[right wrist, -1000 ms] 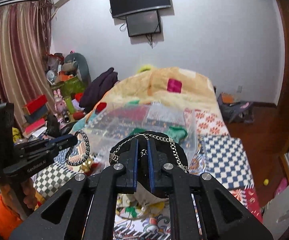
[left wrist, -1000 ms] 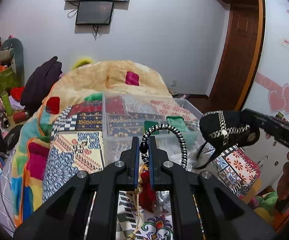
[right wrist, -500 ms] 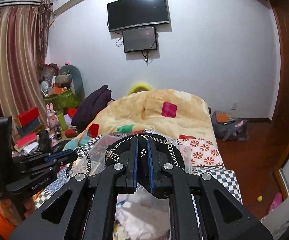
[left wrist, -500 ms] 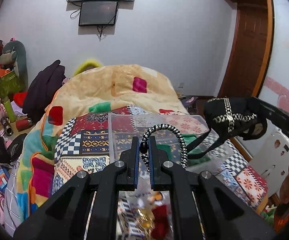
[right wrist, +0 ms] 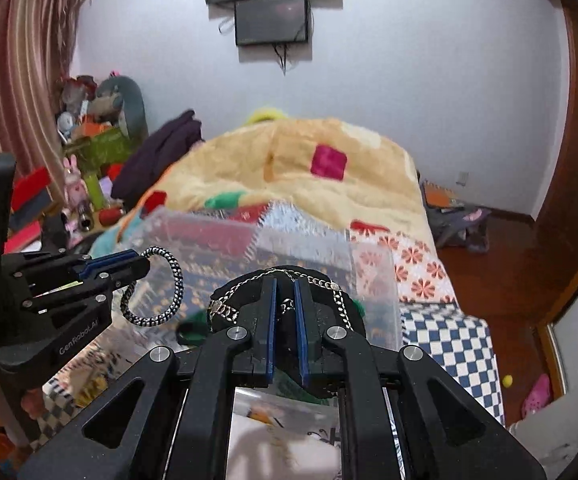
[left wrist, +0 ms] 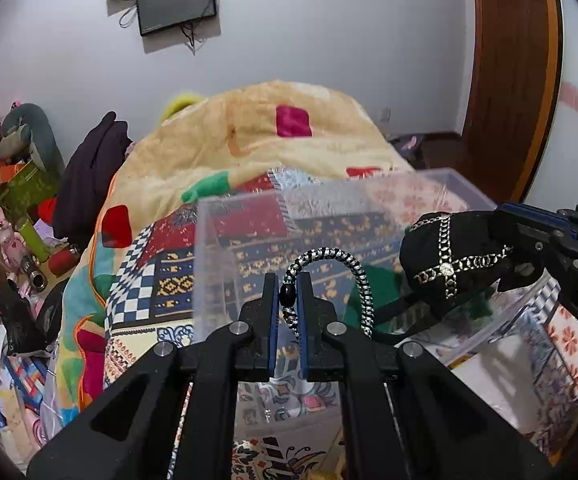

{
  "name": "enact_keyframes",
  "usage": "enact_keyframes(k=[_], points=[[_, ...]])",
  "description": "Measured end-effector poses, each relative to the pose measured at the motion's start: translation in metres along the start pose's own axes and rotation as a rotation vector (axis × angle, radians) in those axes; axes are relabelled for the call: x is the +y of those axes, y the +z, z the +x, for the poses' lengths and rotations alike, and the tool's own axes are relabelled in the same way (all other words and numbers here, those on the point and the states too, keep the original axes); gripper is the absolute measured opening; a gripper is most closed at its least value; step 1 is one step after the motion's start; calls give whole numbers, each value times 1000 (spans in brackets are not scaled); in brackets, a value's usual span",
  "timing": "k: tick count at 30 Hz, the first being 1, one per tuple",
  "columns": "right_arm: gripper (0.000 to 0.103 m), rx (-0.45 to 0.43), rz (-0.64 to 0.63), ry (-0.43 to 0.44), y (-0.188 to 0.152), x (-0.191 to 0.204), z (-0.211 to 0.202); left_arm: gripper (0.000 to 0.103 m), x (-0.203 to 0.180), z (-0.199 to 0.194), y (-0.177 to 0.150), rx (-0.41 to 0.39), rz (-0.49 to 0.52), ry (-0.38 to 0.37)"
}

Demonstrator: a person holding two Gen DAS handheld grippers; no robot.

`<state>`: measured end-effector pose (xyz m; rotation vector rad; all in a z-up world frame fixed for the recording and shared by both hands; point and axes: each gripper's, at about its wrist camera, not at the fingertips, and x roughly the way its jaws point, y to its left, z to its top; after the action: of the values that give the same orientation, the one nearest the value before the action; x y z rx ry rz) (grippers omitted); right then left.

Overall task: Organize soft objects
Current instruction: 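Release the bracelet and black cap into the clear box with both tools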

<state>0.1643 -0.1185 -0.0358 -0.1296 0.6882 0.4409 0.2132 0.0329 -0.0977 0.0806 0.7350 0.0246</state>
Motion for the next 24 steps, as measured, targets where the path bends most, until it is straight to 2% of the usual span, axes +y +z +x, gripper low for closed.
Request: enact_keyframes(k=[5,10,12,17,21,23,24], points=[[9,61,-22,-12,-7,1,13,11,1,2,-5,11,-35,-7],[12,96,-17,16,-8,0,13,28,2,-6,-5,8,-56,-40],[17,100,-2,34,-7,-3,11,29,2,-13,-5,-5,-59,-49],[41,72,19,56,-7,-7,-6,34,4,-35,-5,-36,-77,-84],[58,12,26,60,-5,-7,-36,50,7,-66,-6,-90,-82,-101],[73,-17,33,56,-6,-6,-47,57,8,-79,-8,-115,-82,-102],[76,-36,36,50,-7,-5,-55,62,9,-88,-11,-128,-82,-102]])
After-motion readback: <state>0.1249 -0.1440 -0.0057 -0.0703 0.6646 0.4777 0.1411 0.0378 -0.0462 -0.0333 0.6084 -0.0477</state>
